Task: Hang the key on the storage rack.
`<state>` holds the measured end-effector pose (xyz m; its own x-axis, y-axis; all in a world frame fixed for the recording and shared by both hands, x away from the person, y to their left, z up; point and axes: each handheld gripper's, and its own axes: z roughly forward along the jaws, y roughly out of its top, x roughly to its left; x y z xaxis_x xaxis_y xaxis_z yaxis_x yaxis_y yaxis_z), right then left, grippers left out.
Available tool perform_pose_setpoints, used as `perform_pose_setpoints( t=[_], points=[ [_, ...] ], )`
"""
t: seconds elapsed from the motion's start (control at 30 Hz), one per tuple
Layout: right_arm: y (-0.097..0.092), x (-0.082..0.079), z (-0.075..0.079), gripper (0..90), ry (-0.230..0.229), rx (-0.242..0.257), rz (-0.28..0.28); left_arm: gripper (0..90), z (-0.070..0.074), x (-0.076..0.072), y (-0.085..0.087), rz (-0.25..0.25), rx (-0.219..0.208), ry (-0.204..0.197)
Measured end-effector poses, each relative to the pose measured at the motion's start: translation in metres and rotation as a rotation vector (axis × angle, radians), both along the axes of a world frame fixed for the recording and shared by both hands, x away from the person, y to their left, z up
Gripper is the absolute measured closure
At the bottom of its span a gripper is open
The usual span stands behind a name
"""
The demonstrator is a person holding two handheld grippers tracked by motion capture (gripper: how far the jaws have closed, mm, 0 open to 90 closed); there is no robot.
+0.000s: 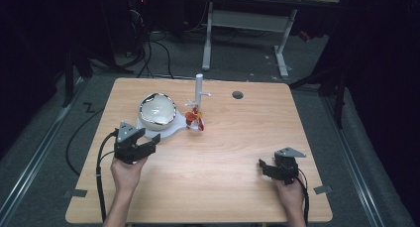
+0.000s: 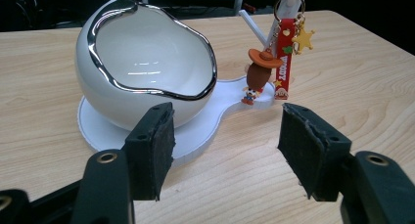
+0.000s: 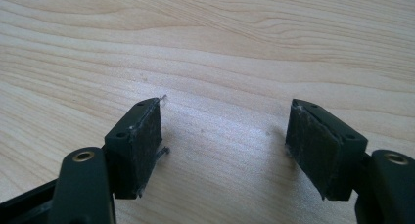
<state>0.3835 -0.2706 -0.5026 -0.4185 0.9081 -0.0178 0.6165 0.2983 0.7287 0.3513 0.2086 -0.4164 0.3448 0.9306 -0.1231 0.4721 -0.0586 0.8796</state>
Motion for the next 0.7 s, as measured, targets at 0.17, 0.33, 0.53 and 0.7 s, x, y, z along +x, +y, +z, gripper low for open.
perform_pose_setpoints(
  t=[0.17, 0.33, 0.53, 0.7],
  points=[
    [0.000, 0.000, 0.000, 29.8, 0.000, 0.000, 0.000, 38.5, -0.001, -0.002, 0.000, 0.000, 0.001, 0.000],
    [0.000, 0.000, 0.000, 29.8, 0.000, 0.000, 0.000, 38.5, -0.003, -0.005, 0.001, 0.004, 0.004, 0.000],
    [0.000, 0.000, 0.000, 29.8, 0.000, 0.000, 0.000, 38.7, -0.009, -0.009, 0.002, 0.014, 0.014, 0.006],
    [0.000, 0.000, 0.000, 29.8, 0.000, 0.000, 0.000, 38.8, -0.013, -0.012, 0.005, 0.021, 0.010, 0.014]
  ],
)
